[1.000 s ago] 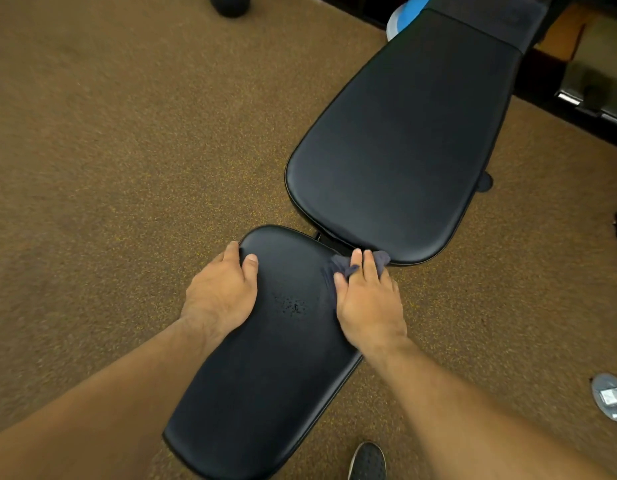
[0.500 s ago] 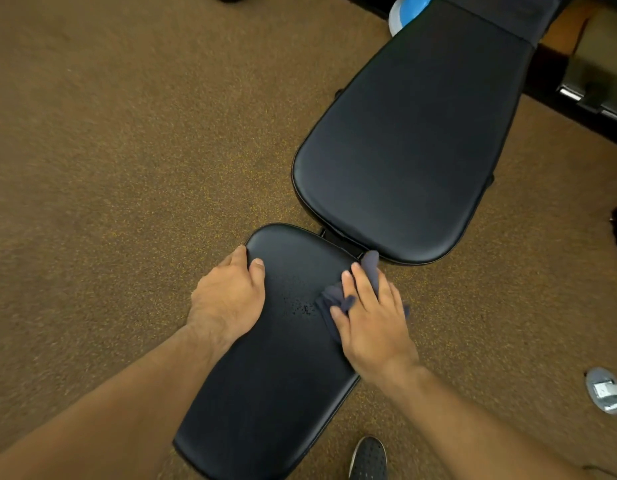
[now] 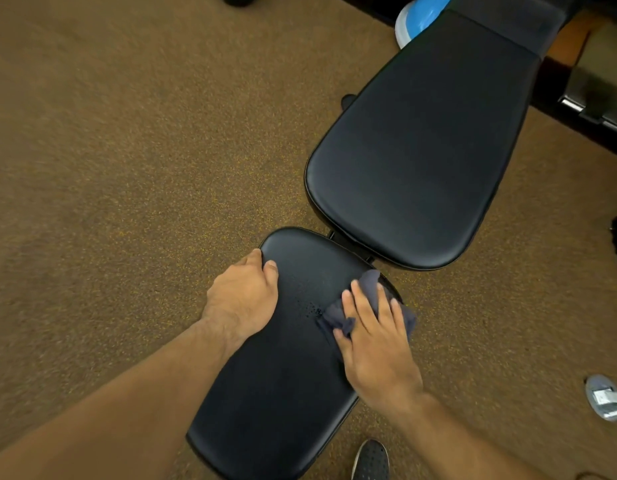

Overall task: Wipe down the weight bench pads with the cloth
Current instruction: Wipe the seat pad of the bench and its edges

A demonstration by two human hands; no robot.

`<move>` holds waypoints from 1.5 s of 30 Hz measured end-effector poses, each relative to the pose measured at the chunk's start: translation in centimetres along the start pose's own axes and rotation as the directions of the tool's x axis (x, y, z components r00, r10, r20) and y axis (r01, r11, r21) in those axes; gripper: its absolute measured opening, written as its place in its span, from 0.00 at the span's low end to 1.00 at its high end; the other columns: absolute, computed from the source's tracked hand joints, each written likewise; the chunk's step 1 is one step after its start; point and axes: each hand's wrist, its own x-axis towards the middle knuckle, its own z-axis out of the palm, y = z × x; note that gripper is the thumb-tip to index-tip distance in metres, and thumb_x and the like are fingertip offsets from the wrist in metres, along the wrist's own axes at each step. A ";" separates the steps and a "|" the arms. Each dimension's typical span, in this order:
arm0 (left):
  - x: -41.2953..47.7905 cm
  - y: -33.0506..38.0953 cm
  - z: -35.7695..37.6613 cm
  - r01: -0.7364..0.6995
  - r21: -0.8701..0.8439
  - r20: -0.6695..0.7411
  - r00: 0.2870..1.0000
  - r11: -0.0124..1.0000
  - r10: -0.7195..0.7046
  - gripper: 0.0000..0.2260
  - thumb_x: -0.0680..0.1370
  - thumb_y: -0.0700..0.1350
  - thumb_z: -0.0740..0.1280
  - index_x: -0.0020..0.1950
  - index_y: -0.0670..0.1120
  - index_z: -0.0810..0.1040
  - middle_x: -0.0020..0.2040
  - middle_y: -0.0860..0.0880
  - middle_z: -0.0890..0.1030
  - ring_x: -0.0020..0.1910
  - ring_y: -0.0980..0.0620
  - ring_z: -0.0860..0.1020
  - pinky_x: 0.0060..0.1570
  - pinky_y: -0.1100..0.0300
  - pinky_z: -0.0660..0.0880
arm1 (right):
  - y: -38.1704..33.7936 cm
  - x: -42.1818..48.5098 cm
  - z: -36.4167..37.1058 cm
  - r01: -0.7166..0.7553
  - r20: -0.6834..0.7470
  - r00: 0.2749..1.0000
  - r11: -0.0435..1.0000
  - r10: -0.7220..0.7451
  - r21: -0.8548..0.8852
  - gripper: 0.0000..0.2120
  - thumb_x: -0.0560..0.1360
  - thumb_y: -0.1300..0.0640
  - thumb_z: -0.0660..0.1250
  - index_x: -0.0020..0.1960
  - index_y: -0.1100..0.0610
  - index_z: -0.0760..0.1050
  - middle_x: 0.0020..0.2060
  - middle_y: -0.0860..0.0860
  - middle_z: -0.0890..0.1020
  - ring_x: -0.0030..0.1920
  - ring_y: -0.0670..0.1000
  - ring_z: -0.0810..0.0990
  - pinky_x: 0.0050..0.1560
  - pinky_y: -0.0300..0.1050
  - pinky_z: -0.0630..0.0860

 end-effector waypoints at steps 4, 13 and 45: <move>-0.1 -0.3 -0.1 -0.014 -0.002 0.000 1.000 1.000 0.014 0.24 0.83 0.55 0.48 0.78 0.48 0.60 0.74 0.47 0.68 0.69 0.42 0.70 0.65 0.49 0.67 | 0.2 1.7 -0.5 0.031 0.014 0.999 0.999 -0.031 -0.029 0.29 0.81 0.45 0.47 0.75 0.59 0.63 0.75 0.54 0.64 0.76 0.62 0.57 0.73 0.57 0.51; 0.3 -0.6 -0.4 -0.059 0.020 0.007 0.998 0.998 0.059 0.22 0.83 0.53 0.49 0.76 0.48 0.61 0.70 0.46 0.73 0.65 0.42 0.73 0.62 0.49 0.69 | -1.2 8.8 -2.4 -0.055 -0.037 0.998 0.995 0.058 0.080 0.29 0.83 0.44 0.44 0.80 0.55 0.44 0.80 0.51 0.46 0.78 0.56 0.45 0.77 0.54 0.45; 0.6 0.6 -1.5 0.035 -0.009 0.025 0.999 0.999 -0.035 0.21 0.83 0.53 0.50 0.71 0.48 0.70 0.61 0.44 0.79 0.58 0.41 0.77 0.57 0.51 0.72 | -0.8 5.5 -0.6 0.089 -0.149 0.986 0.994 -0.079 0.063 0.29 0.78 0.46 0.57 0.76 0.58 0.61 0.75 0.54 0.64 0.75 0.57 0.61 0.72 0.55 0.56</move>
